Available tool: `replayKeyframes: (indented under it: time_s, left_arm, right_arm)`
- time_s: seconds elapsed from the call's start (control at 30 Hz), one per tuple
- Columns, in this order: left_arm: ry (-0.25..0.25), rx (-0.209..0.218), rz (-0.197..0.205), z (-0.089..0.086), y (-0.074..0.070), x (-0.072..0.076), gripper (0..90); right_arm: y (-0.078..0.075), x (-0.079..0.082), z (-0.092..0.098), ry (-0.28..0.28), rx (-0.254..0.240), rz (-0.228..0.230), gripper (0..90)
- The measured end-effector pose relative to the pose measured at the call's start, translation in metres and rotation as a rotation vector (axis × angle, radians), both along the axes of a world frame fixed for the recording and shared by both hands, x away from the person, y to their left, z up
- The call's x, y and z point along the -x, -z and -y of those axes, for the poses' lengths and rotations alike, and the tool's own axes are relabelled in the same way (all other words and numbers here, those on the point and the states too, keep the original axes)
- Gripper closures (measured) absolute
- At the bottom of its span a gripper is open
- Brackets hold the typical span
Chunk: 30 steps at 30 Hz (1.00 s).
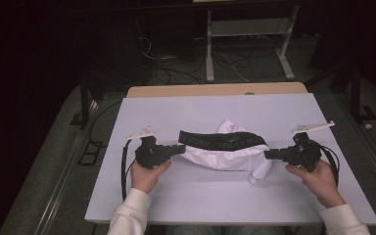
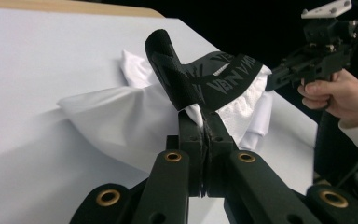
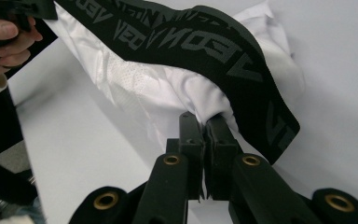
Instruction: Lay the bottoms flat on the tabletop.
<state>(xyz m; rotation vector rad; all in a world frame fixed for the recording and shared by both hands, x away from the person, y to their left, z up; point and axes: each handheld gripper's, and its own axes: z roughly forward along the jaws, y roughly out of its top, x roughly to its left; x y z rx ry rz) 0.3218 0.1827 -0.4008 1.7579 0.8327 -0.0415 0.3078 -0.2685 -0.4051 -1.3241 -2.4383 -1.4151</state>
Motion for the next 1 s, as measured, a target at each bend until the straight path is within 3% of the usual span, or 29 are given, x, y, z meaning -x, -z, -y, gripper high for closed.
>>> replayKeyframes:
  time_s: [0.3,0.4,0.47,0.6,0.73,0.8,0.83,0.87,1.0]
  left_arm:
    - [0.071,-0.044,0.002,0.002,0.000,0.027,87.7]
    - [0.080,-0.064,-0.013,-0.002,0.004,0.031,87.6]
    - [0.083,-0.085,-0.035,-0.007,0.009,0.033,87.7]
    - [0.080,-0.099,-0.053,-0.013,0.013,0.033,87.6]
    - [0.075,-0.103,-0.074,-0.016,0.018,0.029,87.6]
    - [0.075,-0.114,-0.083,-0.017,0.020,0.027,87.6]
    - [0.075,-0.114,-0.083,-0.017,0.020,0.027,87.6]
    - [0.076,-0.117,-0.088,-0.017,0.021,0.027,87.5]
    - [0.075,-0.117,-0.091,-0.017,0.023,0.025,87.5]
  right_arm:
    - [0.001,0.023,-0.003,-0.029,0.022,0.004,86.0]
    - [0.006,0.024,-0.017,-0.061,0.045,0.002,86.0]
    - [0.013,0.025,-0.035,-0.119,0.080,-0.015,85.8]
    - [0.019,0.027,-0.048,-0.154,0.116,-0.007,85.2]
    - [0.025,0.032,-0.058,-0.189,0.134,-0.001,80.3]
    - [0.028,0.036,-0.065,-0.206,0.146,-0.002,70.9]
    - [0.028,0.036,-0.065,-0.206,0.146,-0.002,70.9]
    - [0.028,0.039,-0.069,-0.206,0.155,0.017,65.1]
    - [0.026,0.043,-0.072,-0.209,0.165,0.036,58.5]
